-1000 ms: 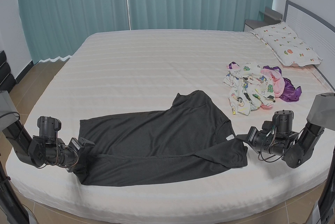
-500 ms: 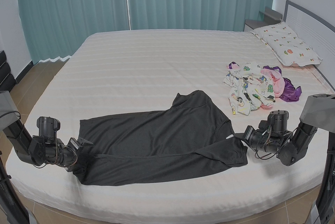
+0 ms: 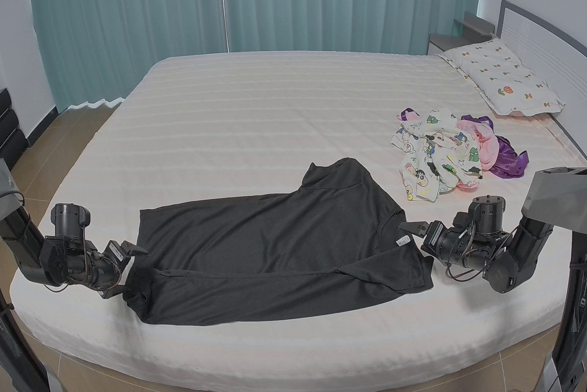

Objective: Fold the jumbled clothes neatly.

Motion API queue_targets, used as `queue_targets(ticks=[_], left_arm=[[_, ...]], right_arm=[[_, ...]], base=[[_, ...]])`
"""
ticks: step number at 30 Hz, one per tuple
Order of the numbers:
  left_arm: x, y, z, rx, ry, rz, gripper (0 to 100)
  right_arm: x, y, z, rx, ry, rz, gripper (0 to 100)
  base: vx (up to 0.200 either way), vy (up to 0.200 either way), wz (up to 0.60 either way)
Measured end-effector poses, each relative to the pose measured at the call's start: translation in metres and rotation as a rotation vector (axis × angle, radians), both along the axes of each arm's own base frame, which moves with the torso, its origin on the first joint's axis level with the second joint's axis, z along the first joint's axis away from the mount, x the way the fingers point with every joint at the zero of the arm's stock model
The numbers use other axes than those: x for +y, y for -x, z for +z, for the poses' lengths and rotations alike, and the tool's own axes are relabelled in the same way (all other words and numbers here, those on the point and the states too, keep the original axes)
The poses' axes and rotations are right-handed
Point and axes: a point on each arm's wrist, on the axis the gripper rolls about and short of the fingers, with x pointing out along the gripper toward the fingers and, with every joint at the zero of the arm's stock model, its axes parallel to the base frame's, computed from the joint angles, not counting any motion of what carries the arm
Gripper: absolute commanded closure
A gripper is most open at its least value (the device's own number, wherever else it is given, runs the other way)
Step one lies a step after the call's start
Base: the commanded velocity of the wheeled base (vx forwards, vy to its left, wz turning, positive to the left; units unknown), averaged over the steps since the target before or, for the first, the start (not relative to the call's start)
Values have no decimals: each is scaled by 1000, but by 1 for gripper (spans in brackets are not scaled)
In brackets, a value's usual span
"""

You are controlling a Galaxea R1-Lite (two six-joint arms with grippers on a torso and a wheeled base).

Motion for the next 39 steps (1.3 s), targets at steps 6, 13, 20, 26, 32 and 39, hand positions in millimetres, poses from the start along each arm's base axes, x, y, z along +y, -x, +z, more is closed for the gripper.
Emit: queue_targets(ticks=[6, 13, 20, 26, 32, 39], left_arm=[[-1, 8, 18, -24, 4, 0, 0], [-30, 17, 44, -71, 88, -10, 0], [-61, 20, 41, -40, 110, -73, 0], [-70, 9, 25, -48, 99, -58, 0], [-70, 9, 3, 8, 27, -10, 0], [-61, 12, -6, 35, -63, -8, 0]], right_arm=[[-1, 7, 5, 14, -22, -24, 0], [-3, 20, 12, 57, -81, -107, 0], [-3, 34, 11, 109, -102, -142, 0], [-4, 42, 10, 128, -103, -146, 0], [-5, 47, 12, 113, -108, -145, 0], [-3, 51, 11, 119, -105, -139, 0]], base=[[0, 0, 0], [0, 0, 0], [0, 0, 0], [0, 0, 0], [0, 0, 0], [0, 0, 0]])
